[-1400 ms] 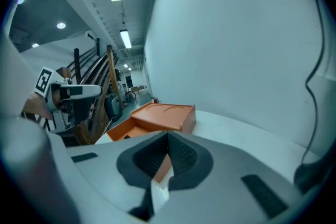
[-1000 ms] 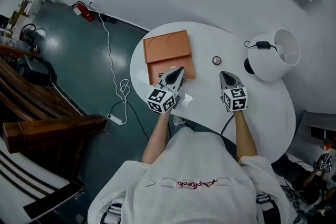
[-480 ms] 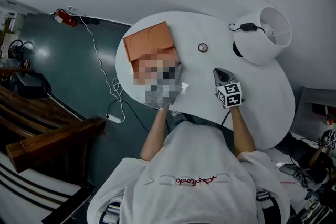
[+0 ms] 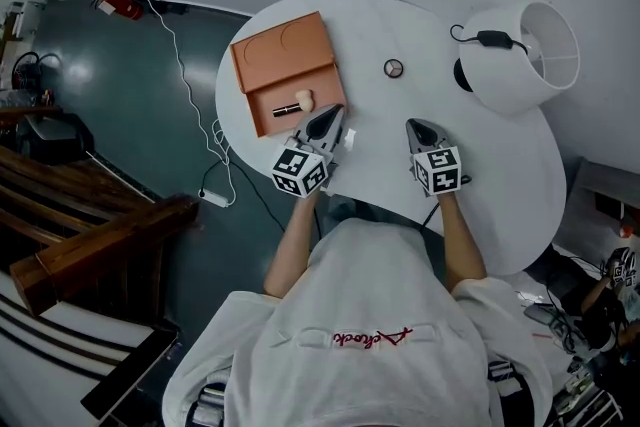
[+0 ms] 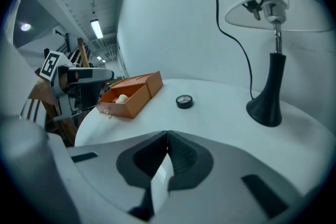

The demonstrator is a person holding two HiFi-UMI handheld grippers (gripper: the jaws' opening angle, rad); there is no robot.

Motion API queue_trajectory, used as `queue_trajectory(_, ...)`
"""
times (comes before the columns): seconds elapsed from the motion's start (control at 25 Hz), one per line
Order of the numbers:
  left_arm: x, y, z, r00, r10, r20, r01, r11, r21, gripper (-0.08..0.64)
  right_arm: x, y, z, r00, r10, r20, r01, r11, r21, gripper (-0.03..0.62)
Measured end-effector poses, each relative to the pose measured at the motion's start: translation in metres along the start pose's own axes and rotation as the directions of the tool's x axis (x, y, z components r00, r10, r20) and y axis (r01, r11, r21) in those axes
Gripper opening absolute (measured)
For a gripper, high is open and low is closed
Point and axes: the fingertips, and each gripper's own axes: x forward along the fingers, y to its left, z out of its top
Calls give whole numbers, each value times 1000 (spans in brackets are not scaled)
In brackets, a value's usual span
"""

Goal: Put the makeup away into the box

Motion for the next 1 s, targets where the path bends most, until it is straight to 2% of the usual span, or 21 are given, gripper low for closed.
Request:
queue_trajectory(0.24, -3, 10, 3, 1000, 14, 3, -14, 1000, -11, 9, 22, -6, 14, 1000, 21, -8, -21, 1000, 15, 36)
queue_trajectory(0.32, -5, 12, 3, 1000, 18, 2, -18, 1000, -11, 9, 32, -9, 22, 1000, 21, -8, -21, 1000, 15, 131)
queue_trajectory(0.48, -9, 18, 4, 1000, 29, 2, -29, 999, -14, 9, 59, -18, 39, 1000, 2, -26, -2, 1000, -15, 223)
queue_trajectory(0.8, -21, 30, 8, 998, 57, 8, -57, 998, -18, 9, 108, -38, 70, 991, -64, -116, 57, 996, -67, 236)
queue_trajectory(1.0, -26, 38, 9, 997, 73, 11, -73, 997, -21, 9, 123, -39, 67, 976, -94, -197, 73, 991, -108, 236)
